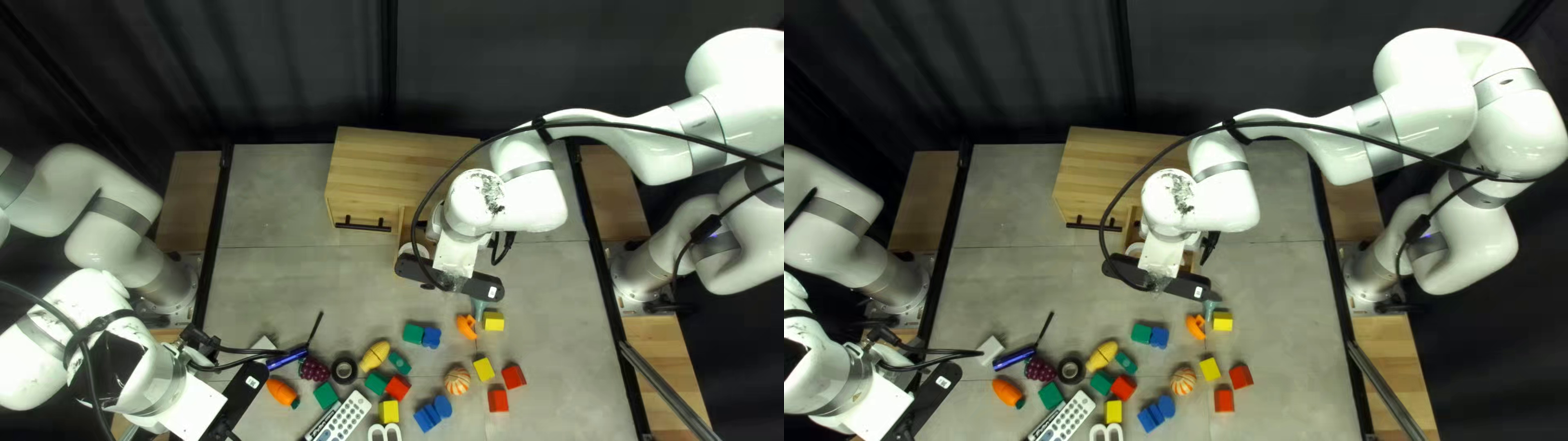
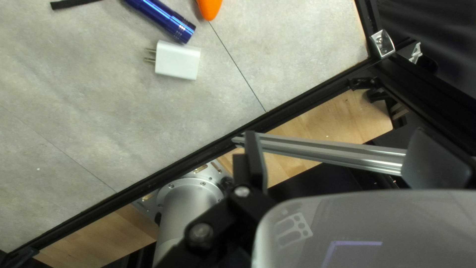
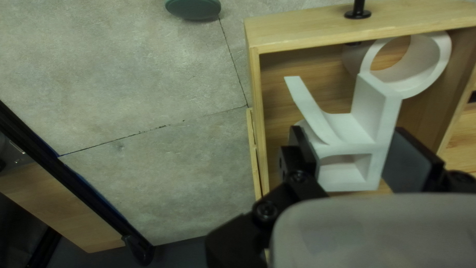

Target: Open drawers and place objects into drawer and close

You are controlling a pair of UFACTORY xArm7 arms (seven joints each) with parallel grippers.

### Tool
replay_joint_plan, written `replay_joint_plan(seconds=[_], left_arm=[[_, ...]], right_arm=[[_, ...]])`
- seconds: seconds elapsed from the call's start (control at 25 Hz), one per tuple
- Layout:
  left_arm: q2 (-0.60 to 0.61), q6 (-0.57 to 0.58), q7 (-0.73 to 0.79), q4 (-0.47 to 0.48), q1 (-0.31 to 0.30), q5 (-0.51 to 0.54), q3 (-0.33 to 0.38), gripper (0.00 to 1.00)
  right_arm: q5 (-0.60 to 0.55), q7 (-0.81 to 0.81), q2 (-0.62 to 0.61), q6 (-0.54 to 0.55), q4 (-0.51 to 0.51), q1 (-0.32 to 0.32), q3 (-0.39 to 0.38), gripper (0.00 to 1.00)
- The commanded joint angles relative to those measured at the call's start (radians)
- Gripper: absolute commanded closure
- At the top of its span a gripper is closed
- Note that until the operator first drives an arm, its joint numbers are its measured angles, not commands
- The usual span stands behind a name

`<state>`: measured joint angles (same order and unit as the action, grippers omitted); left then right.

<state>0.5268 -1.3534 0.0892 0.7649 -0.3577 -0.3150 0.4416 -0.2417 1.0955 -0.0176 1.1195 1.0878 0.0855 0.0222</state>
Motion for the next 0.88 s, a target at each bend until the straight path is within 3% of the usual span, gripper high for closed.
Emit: replay_joint_plan(seconds=[0.04, 0.88], left_arm=[[0.0, 0.0, 0.0, 0.0, 0.0, 0.0, 0.0, 0.0], [0.0, 0.0, 0.0, 0.0, 0.0, 0.0, 0.0, 0.0]], right_arm=[[0.004, 0.003, -0.001, -0.013, -0.01, -0.002, 0.002, 1.0], [0.009, 0.002, 0.011, -0.04, -0.045, -0.008, 0.007, 1.0]])
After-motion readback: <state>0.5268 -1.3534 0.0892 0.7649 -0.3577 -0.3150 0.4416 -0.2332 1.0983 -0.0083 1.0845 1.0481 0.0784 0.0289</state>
